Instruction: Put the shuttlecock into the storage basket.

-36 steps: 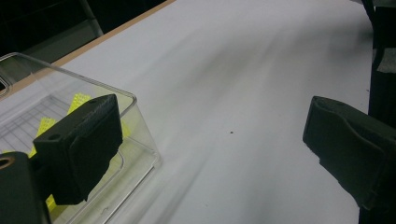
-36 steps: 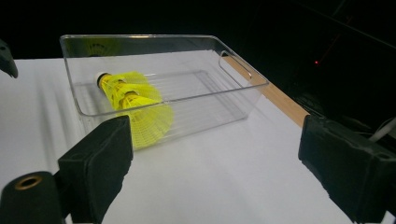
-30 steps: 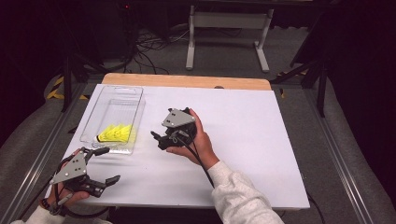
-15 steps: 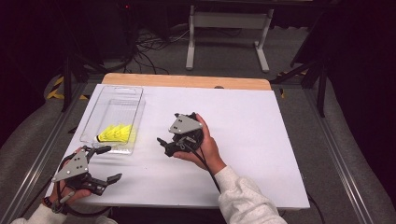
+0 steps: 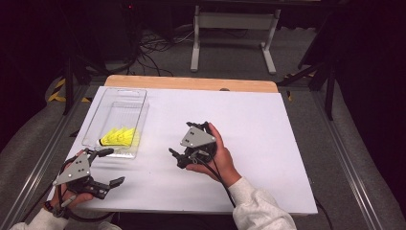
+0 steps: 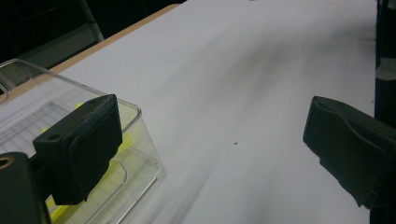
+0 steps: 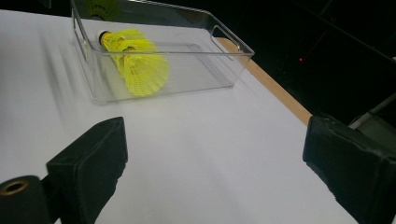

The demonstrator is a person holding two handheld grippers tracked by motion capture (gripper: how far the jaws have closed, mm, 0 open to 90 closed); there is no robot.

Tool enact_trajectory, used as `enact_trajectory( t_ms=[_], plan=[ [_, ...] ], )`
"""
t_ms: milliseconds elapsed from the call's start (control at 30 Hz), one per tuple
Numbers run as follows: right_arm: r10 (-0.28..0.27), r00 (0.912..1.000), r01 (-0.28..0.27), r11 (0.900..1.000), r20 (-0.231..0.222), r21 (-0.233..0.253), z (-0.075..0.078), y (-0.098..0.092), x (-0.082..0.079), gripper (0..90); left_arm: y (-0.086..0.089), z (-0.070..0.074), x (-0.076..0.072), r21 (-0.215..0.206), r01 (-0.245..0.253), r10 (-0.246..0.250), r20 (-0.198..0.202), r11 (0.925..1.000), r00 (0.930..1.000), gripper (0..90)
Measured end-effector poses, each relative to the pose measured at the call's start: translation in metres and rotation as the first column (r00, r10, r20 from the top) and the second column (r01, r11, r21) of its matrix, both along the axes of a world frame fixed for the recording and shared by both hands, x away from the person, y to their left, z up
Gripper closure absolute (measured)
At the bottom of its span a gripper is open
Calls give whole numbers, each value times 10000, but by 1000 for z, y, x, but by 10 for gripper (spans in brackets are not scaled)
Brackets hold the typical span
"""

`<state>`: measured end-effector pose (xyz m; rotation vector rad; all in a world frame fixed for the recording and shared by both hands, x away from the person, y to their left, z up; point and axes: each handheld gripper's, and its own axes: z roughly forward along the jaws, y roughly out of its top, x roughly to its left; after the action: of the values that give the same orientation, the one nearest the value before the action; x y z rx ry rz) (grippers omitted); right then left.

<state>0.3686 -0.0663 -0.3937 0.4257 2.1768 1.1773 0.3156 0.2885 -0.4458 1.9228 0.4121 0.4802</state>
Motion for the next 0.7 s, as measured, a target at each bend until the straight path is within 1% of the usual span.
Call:
enact_trajectory(
  t_ms=[33,67,100,167,200,233,300,367,400,433,467,500,533,567,600,633,667,700],
  plan=[
    [70,10000,-69,9999,-66,127,-1,-5,-2,77,0,-1,0,130,-22,21,17,9999,10000,54],
    [-27,10000,28,9998,-34,204,-2,-9,-2,76,-1,-1,0,92,-7,7,-23,10000,10000,54],
    [-214,9998,213,9997,66,95,-5,-14,-4,74,-1,-1,0,93,9,-9,-12,10000,10000,54],
    [-207,9998,207,9998,-22,53,-8,-22,-6,73,-1,-1,-1,-143,77,-78,-101,9999,9999,55],
    [-123,9997,127,9997,-227,188,-8,-27,-7,75,-1,-2,-1,3,112,-112,-67,9999,9999,56],
    [-114,9996,121,9996,-254,268,-8,-30,-8,75,-3,-3,-1,195,83,-83,-31,9998,10000,55],
    [-301,9995,301,9995,11,-22,-10,-40,-13,71,-4,-3,-1,226,133,-133,-23,9997,9999,53],
    [-413,9991,414,9991,114,-27,-11,-49,-16,74,-3,-3,-1,306,77,-78,2,9995,10000,51],
    [-607,9981,606,9981,103,55,-11,-55,-17,75,-3,-3,-1,222,99,-98,-50,9997,9999,52],
    [-667,9978,667,9977,22,133,-12,-60,-18,73,-3,-3,-1,208,94,-93,-53,9997,9999,52],
    [-667,9978,667,9977,22,133,-12,-60,-18,73,-3,-3,-1,208,94,-93,-53,9997,9999,52],
    [-887,9958,886,9961,241,46,-14,-72,-22,73,-3,-3,-1,269,99,-98,-22,9996,9999,52],
    [-887,9958,886,9961,241,46,-14,-72,-22,73,-3,-3,-1,258,141,-140,-32,9996,9999,52],
    [-1093,9939,1090,9938,143,201,-14,-83,-24,72,-3,-3,-1,269,149,-149,-22,9995,9999,52],
    [-1093,9939,1090,9938,143,201,-14,-83,-24,72,-4,-4,-1,281,158,-157,-38,9995,9999,52],
    [-1351,9906,1343,9903,234,349,-15,-93,-28,72,-4,-4,-1,320,160,-158,-43,9994,9999,51],
    [-1351,9906,1343,9903,234,349,-15,-93,-28,72,-4,-4,-1,308,171,-170,-49,9994,9998,51],
    [-1457,9891,1446,9885,226,449,-16,-102,-31,75,-4,-3,-1,327,143,-143,6,9994,9999,51]
  ],
)
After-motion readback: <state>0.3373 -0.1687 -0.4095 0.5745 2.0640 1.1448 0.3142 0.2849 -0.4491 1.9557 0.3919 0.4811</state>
